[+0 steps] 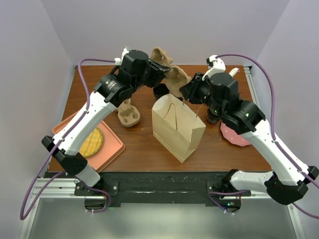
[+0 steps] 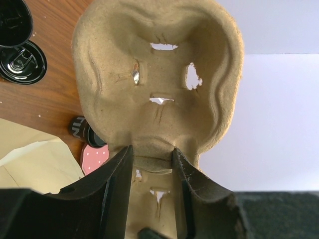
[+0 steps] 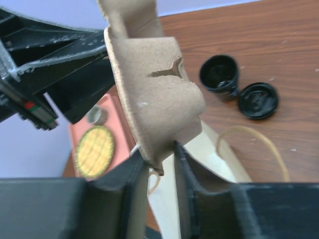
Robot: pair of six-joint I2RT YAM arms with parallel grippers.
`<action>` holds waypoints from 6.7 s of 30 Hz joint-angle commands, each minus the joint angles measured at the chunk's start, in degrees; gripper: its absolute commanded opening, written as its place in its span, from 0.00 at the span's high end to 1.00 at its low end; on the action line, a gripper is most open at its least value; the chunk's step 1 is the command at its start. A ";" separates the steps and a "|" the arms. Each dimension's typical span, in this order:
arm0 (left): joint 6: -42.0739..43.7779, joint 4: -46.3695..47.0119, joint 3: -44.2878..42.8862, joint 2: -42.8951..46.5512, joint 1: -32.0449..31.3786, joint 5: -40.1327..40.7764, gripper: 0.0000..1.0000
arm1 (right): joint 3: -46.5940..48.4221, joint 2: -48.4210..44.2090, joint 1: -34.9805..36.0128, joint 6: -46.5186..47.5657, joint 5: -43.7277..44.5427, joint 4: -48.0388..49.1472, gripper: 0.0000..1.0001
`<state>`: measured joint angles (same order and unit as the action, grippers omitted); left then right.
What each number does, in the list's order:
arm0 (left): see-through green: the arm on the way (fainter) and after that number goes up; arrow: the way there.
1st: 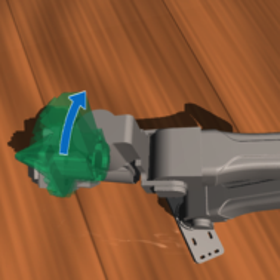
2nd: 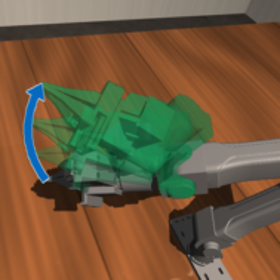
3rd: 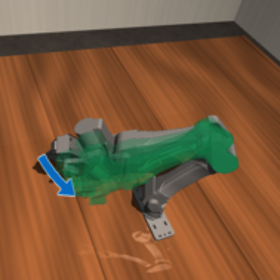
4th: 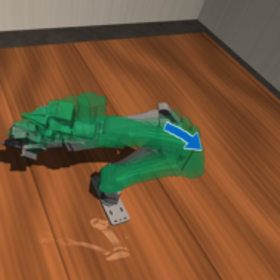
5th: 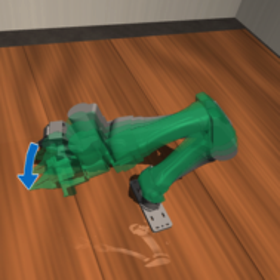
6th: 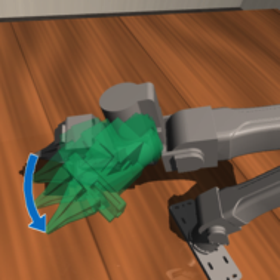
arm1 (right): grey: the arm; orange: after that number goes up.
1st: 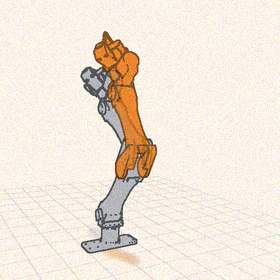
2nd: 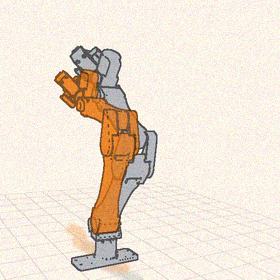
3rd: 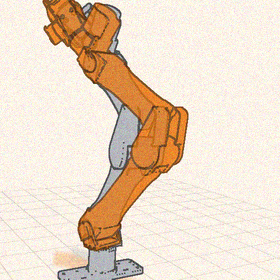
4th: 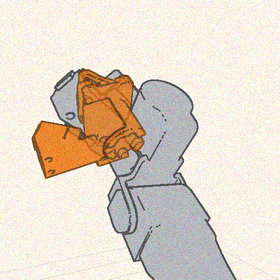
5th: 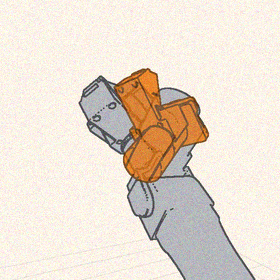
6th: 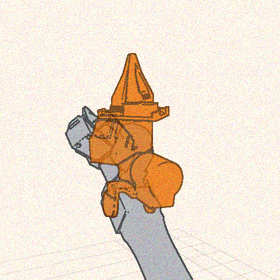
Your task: Pack the takeout coffee
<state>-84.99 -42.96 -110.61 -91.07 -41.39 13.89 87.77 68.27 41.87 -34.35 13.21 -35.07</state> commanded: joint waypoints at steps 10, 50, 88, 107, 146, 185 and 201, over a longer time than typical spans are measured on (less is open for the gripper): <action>6.23 6.66 1.62 3.61 -0.27 -3.43 0.52 | 3.81 -0.59 1.29 -0.72 9.20 -1.23 1.00; 58.18 28.98 33.87 18.20 12.38 -35.33 0.37 | 28.43 -2.17 1.29 -16.63 -4.61 -47.90 1.00; 68.99 29.78 35.64 17.33 11.59 -42.45 0.43 | 19.37 -6.48 1.37 -22.96 -6.36 -47.72 1.00; 77.26 28.99 32.56 9.86 9.22 -41.66 0.65 | 21.75 -6.31 1.38 -22.08 1.99 -47.81 1.00; 71.62 24.95 28.61 8.11 7.20 -38.14 0.46 | 28.51 -1.74 1.37 -18.03 1.46 -47.81 1.00; 53.79 28.99 37.13 11.96 7.11 -28.74 1.00 | 26.48 -0.95 1.29 -8.55 4.10 -47.64 1.00; 53.44 29.25 37.04 12.40 7.20 -28.74 1.00 | 16.30 -5.07 1.38 -2.04 4.98 -42.10 1.00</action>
<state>-30.89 -16.99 -73.36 -81.19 -34.26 -14.90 107.81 65.67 43.09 -39.29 16.05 -78.22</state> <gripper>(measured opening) 0.014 0.028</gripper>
